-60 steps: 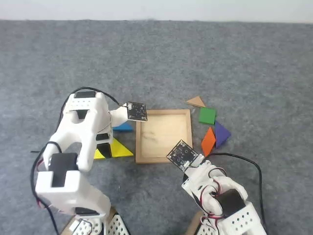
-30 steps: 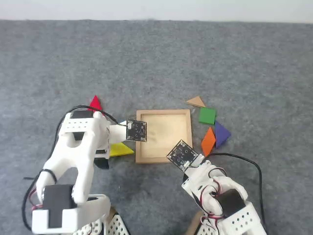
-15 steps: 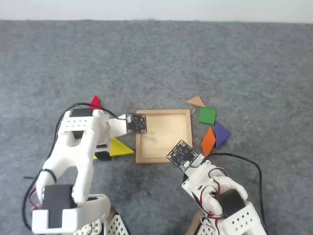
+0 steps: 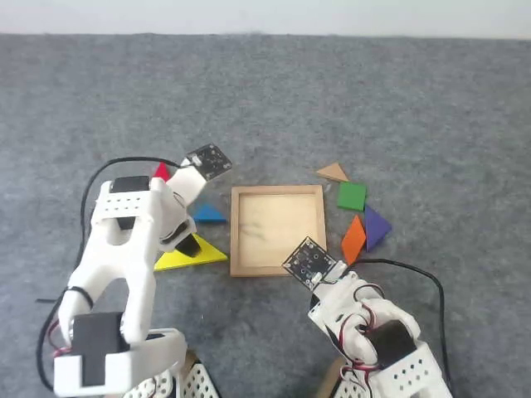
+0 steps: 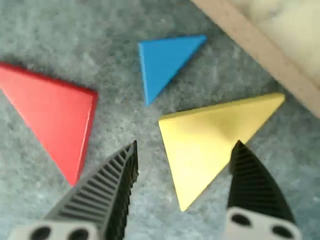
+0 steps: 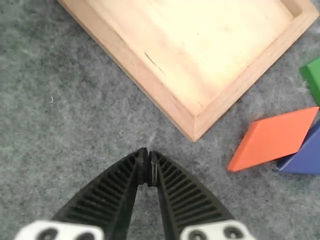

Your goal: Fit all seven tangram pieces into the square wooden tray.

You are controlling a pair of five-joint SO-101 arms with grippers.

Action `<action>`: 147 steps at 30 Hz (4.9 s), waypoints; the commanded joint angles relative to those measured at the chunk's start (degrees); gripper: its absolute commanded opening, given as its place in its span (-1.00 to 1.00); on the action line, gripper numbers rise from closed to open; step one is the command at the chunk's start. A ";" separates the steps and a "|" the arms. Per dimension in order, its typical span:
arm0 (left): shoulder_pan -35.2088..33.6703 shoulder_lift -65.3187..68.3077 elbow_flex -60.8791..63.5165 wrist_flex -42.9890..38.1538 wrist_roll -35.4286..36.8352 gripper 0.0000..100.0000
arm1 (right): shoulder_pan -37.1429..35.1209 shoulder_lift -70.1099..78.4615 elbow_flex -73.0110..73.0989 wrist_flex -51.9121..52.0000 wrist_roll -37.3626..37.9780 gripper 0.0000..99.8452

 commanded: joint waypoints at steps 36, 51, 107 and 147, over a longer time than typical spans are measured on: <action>-9.49 31.12 -43.74 10.02 14.77 -0.43 | -0.31 -0.84 0.97 0.31 0.09 -0.98; -7.47 35.78 -46.90 10.02 8.53 -0.43 | -0.31 -0.84 0.97 0.31 0.09 -0.98; -18.37 46.42 -62.46 31.30 83.25 0.09 | -0.31 -0.84 0.97 0.31 0.35 -0.98; -12.84 53.63 -73.10 37.19 89.58 -0.34 | -0.31 -0.84 0.97 0.31 0.35 -0.98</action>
